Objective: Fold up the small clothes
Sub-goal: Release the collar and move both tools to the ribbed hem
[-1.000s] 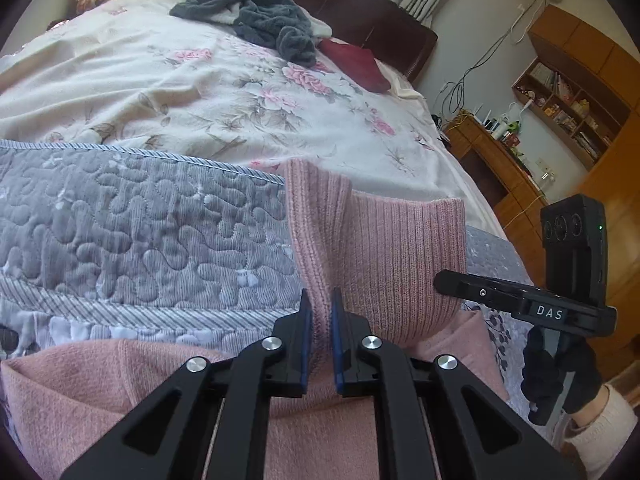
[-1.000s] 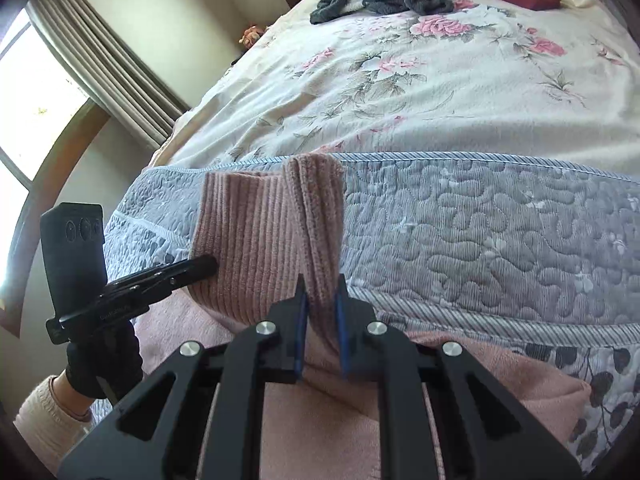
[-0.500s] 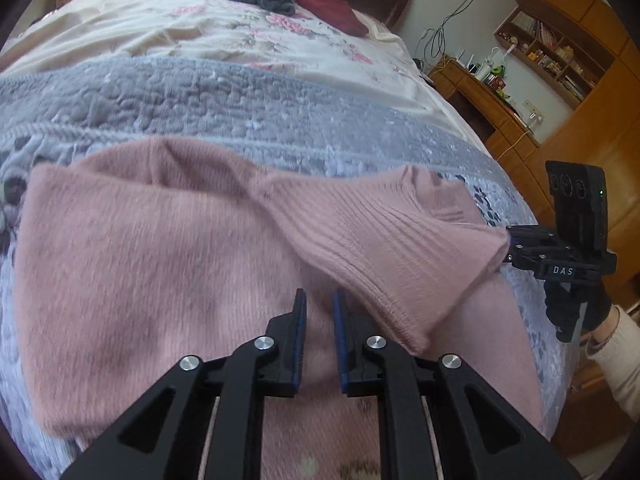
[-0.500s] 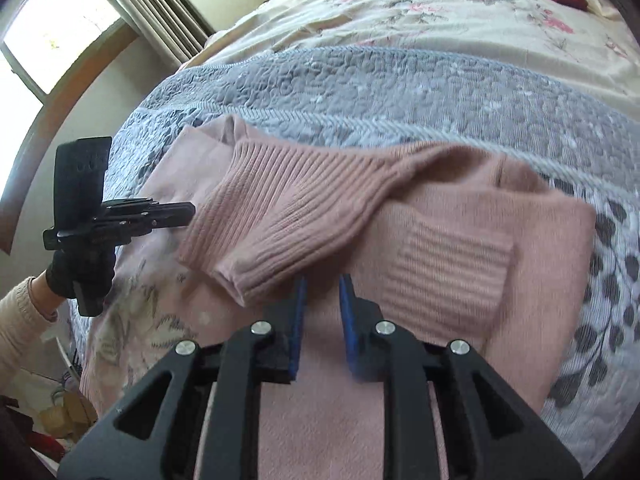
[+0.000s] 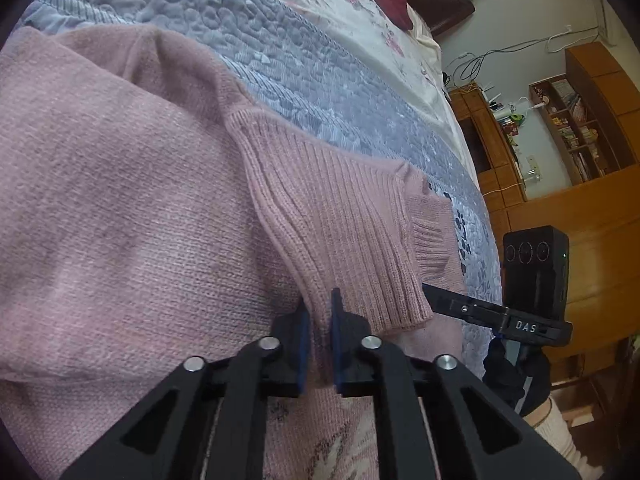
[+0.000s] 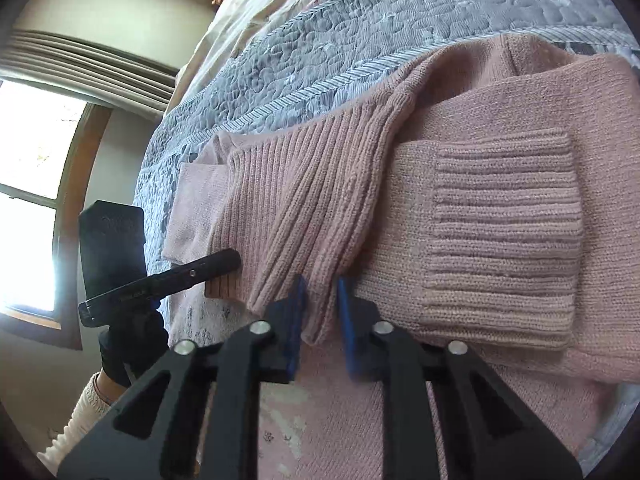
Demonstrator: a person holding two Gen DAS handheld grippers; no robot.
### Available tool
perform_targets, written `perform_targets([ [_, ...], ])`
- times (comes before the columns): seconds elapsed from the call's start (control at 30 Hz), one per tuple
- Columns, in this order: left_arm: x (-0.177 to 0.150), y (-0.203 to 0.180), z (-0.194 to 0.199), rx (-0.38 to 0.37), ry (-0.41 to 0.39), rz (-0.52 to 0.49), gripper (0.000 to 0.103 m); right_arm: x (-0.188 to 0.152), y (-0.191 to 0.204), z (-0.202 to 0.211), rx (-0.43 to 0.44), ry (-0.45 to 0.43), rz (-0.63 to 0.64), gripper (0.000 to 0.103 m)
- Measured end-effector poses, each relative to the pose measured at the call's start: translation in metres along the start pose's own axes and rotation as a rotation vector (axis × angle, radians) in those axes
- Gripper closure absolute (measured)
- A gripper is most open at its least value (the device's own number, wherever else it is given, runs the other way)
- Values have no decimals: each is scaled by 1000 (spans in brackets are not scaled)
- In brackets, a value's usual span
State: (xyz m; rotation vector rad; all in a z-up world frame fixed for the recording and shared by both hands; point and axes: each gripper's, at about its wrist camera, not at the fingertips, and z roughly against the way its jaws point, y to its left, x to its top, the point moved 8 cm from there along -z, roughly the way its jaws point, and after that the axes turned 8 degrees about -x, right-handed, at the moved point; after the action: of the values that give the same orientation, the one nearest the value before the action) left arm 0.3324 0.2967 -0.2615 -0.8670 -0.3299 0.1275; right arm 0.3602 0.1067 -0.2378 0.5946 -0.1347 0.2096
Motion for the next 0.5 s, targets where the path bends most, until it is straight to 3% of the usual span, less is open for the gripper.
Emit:
perform_targets([
  [0.17, 30, -5, 33, -8, -109, -51, 95, 18, -2, 27, 39, -93, -16, 93],
  [0.23, 30, 4, 31, -31, -77, -24, 95, 19, -7, 24, 29, -83, -26, 94],
  [0.33, 13, 19, 13, 23, 3, -19, 95, 10, -16, 4, -33, -30, -30, 94],
  [0.5, 4, 26, 14, 29, -47, 4, 93, 0, -26, -14, -80, -33, -45, 94],
])
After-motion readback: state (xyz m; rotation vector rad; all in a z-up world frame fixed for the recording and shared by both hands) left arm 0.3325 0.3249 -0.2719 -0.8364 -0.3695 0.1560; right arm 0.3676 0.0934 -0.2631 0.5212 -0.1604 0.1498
